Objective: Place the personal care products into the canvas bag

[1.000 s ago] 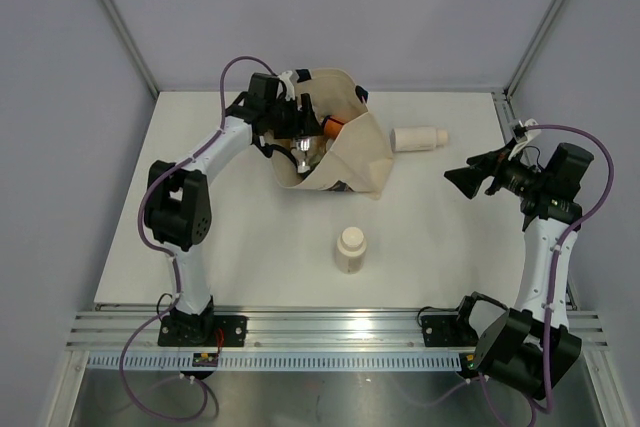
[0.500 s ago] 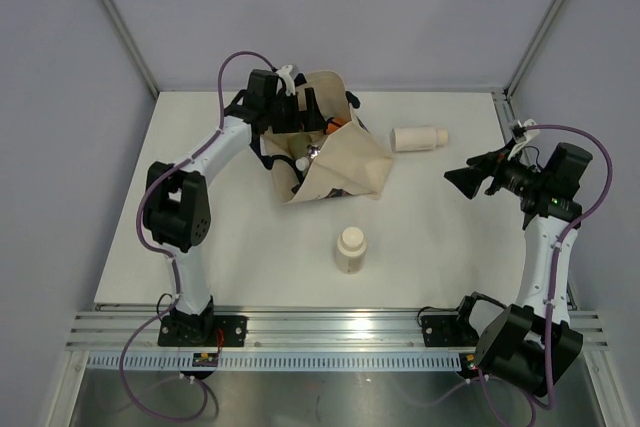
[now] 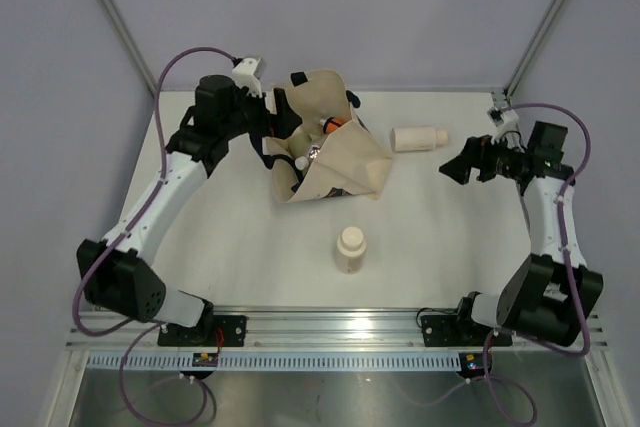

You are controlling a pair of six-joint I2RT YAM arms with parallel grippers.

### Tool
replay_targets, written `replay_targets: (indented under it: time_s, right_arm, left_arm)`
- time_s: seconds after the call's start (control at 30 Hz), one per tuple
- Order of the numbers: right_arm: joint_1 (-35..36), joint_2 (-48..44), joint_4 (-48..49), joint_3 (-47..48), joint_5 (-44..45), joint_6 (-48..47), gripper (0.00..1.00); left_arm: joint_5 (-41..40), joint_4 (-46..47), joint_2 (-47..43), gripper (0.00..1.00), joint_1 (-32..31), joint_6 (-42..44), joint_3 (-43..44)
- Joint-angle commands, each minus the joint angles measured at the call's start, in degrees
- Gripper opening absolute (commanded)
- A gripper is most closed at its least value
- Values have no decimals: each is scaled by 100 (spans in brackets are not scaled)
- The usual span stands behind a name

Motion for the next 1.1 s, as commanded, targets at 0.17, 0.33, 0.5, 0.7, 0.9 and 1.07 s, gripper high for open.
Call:
replay_targets:
  time_s: [0.17,0.33,0.5,0.7,0.9,1.07]
  right_arm:
    - [1924,1814,-1112,1902,3475,-3366,99]
    - [2486,3289,-934,3146,4389,-5583,100]
    - [2619,5221,-1881,5188,4628,-6128,99]
    - [2839,6375,-2550,6402,4611,-6490,99]
    - [2988,7044,-2525,6859,4856,-6007,98]
    - [3023,7589,-3061,7414,5050,-5454,76]
  left_arm:
    - [-1437,139,-2885,99,118,956,-2690]
    - [-2238,-107,-4406,99,136,781,-4052]
    - [-2642,-371,-5066,99,136,587,-4459]
    - [-2590,-415,-4866,99,145,578,-4433]
    - [-2098,-362,-4566,99,145,631,-4398]
    - [-2001,-292,-4663,99,145,613,-4424]
